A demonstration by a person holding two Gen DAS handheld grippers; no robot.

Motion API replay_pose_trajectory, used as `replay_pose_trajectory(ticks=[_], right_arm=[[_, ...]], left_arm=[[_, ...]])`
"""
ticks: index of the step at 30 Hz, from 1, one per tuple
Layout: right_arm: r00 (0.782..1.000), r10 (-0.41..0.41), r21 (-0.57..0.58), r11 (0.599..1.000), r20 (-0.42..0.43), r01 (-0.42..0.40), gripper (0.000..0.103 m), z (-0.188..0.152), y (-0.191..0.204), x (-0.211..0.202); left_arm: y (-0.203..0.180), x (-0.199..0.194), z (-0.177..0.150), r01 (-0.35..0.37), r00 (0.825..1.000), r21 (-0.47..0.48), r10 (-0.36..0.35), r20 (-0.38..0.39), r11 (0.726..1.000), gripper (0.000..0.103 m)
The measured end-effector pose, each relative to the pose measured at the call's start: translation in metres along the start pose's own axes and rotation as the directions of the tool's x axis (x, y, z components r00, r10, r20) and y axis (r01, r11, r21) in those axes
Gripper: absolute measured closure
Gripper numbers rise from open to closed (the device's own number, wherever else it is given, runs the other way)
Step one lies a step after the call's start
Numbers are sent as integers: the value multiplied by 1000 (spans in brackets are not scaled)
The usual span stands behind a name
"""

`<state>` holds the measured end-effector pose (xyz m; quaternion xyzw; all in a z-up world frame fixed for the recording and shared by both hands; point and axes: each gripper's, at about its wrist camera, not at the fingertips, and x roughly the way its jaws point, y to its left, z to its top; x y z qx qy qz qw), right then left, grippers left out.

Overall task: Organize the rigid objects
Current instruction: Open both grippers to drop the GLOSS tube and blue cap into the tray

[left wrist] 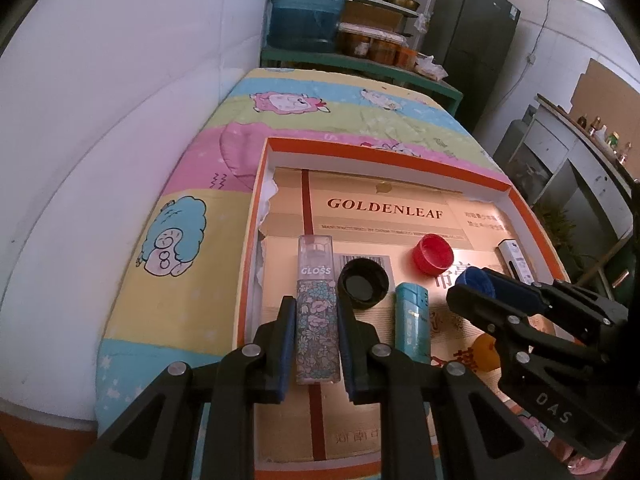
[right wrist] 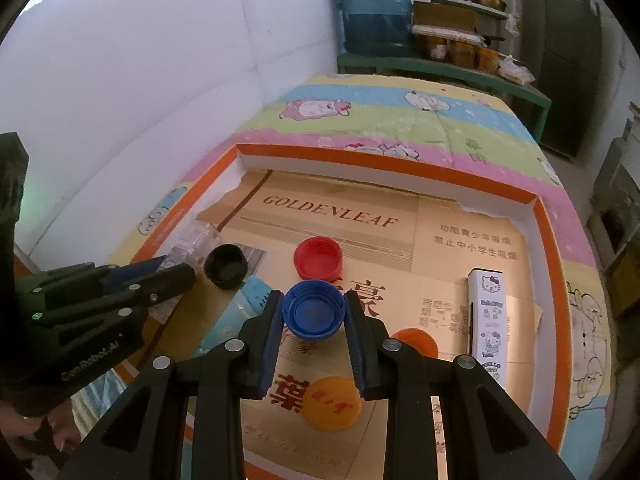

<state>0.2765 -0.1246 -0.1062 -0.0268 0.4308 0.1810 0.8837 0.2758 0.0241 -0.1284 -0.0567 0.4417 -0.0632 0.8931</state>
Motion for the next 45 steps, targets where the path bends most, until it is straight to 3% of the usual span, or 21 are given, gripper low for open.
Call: replay_pose_trajectory(ticks=[10,19,22,26,45], right_arm=[[998,-35,-19,999,-44,34,72,-1,0,14],[999,-44,-32,999,-31,43,71,-1,2,13],[999,-38,-28,999,-26,38,69,-1,1,11],[999,-38,-25,999,-18,38,68,0,1,7],[998,-62,19,998,31,62,68,-6,-2,-33]], left_arm=[[-3,3,-2,-14,1000,18,15,-2,1000,83],[0,3,0,12,1000,5,-12,-3,1000,80],[-2,2,0,19,1000,7,-19,0,1000,75],[-4,-3,1,14,1000,14,-14,15,1000,60],[-11,-32,-2,7,999,32,-9,52,999,60]])
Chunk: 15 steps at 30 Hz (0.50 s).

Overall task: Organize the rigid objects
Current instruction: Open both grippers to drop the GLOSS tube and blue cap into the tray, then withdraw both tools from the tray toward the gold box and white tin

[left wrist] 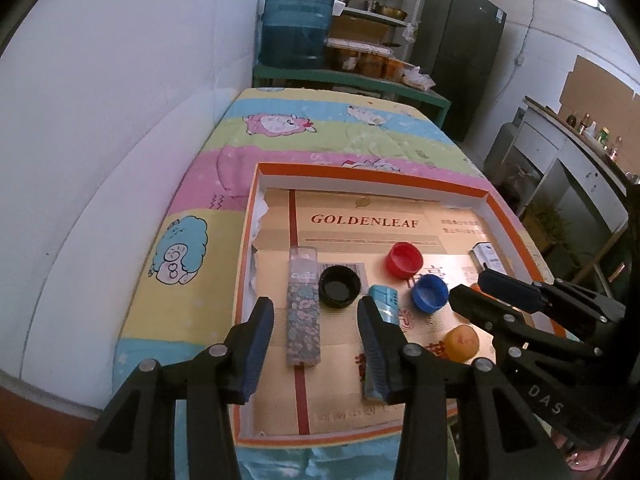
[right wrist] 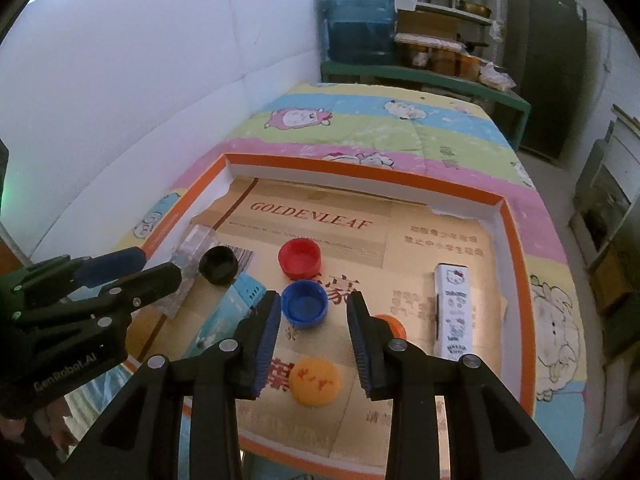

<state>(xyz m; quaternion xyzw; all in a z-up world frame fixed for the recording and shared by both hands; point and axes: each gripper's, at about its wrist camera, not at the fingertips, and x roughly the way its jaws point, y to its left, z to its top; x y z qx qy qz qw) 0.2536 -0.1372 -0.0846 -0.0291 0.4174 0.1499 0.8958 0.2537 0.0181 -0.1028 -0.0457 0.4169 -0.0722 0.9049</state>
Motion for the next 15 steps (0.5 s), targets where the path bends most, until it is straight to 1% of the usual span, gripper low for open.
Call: replay_pose_trajectory(ticks=[15], right_arm=[[998,-35,20,999,49,34,68,-11,1,-53]], left_arm=[[-13,-40,-8,31,999,22,-32,39,999,60]])
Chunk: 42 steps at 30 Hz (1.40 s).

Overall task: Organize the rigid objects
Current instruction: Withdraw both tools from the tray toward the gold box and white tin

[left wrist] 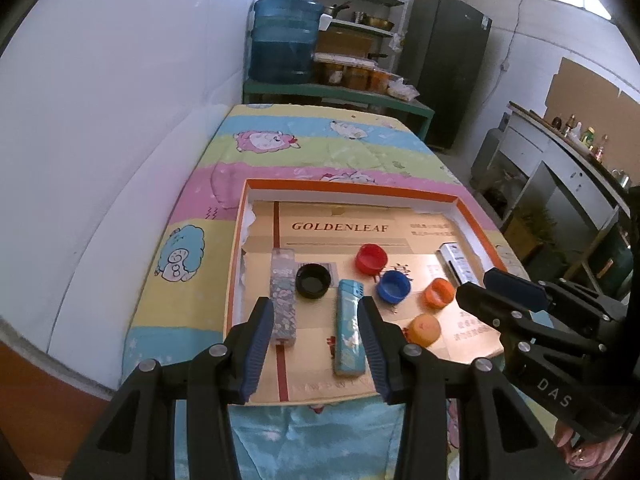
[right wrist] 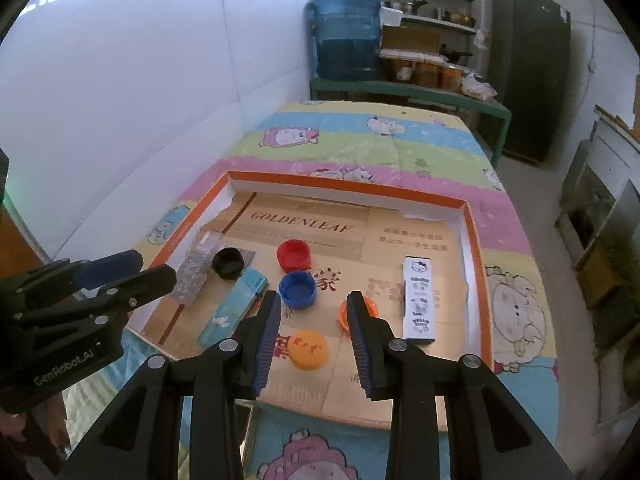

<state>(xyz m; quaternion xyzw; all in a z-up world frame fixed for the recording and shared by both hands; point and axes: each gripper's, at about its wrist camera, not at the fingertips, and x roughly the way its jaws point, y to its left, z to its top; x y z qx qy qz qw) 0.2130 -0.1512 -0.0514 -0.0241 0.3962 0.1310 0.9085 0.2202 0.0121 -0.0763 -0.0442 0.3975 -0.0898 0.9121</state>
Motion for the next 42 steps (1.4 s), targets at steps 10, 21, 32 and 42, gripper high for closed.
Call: replay_pose_trajectory(ticks=[10,21,32,42], right_arm=[[999,-10,11,1000,33,10,68,-8,4,-34],[997,-26,23,999,73,24,68,-19,7,-71],[995,-46,38,998,87,42,68,-43,12,-104],[997,-44,45,998,59,42,68,-73,20,-114]], left_arm=[[-7,-30,-4,-1,999,5,1,38,1000,60],[-18,-60,-14,11,998,26,-13,68,1000,60],[-25,-87,-33,31,996,40,-35,84,999,60],[-22,-99,-53,62,995,24,-64,81,998,60]])
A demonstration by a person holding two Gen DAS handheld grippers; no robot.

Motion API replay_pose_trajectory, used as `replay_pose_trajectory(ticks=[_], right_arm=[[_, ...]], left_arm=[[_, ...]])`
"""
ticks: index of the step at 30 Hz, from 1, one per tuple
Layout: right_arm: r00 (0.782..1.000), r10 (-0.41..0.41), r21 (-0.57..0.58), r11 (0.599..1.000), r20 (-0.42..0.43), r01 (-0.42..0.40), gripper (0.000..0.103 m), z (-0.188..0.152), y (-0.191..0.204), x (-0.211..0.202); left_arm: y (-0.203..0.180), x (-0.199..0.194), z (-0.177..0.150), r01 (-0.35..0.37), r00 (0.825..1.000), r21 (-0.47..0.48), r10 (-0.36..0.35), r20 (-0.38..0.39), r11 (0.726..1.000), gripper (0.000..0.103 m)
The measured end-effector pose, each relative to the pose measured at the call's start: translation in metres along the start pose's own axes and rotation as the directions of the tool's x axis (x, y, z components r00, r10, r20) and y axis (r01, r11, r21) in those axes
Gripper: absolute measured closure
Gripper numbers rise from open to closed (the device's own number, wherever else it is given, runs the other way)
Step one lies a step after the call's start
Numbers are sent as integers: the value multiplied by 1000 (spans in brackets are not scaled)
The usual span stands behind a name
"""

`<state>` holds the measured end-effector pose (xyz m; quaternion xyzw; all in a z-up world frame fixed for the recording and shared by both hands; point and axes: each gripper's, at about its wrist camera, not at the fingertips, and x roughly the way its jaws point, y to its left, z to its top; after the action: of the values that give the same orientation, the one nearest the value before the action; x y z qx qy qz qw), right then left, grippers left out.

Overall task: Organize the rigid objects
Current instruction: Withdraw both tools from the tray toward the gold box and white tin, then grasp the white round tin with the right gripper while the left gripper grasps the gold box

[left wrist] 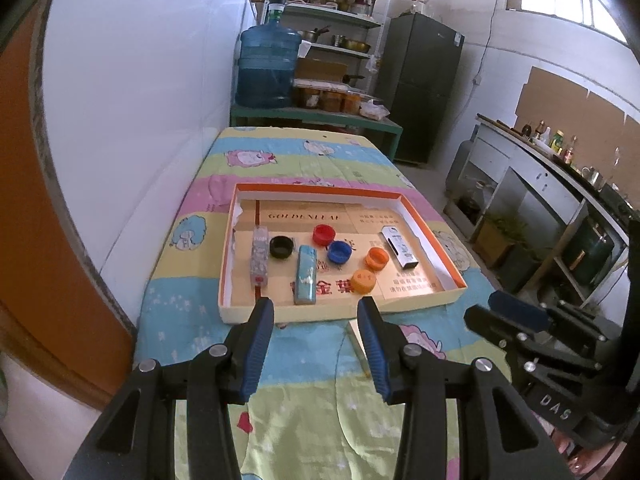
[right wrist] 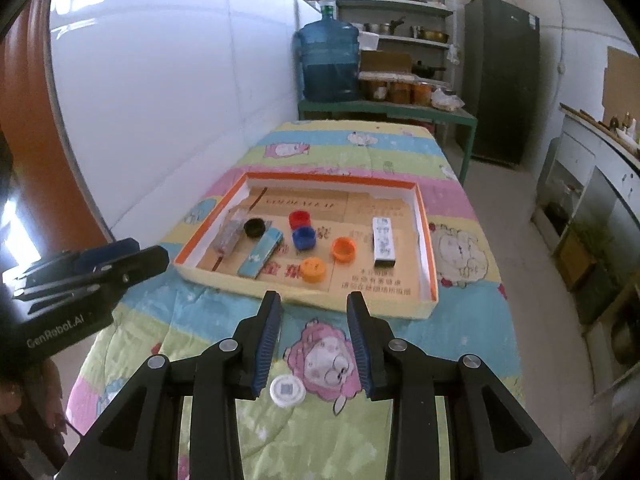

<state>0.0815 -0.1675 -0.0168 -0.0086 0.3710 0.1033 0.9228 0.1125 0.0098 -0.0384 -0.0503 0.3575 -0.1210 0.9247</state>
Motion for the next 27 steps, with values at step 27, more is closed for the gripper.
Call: replay_pose_trajectory(ticks=[27], right_arm=[[988,20,-20,1000,-151,-23,68,-72,20,55]], left_arm=[[0,21,-40,23,996,3,-23,-87,1000,60]])
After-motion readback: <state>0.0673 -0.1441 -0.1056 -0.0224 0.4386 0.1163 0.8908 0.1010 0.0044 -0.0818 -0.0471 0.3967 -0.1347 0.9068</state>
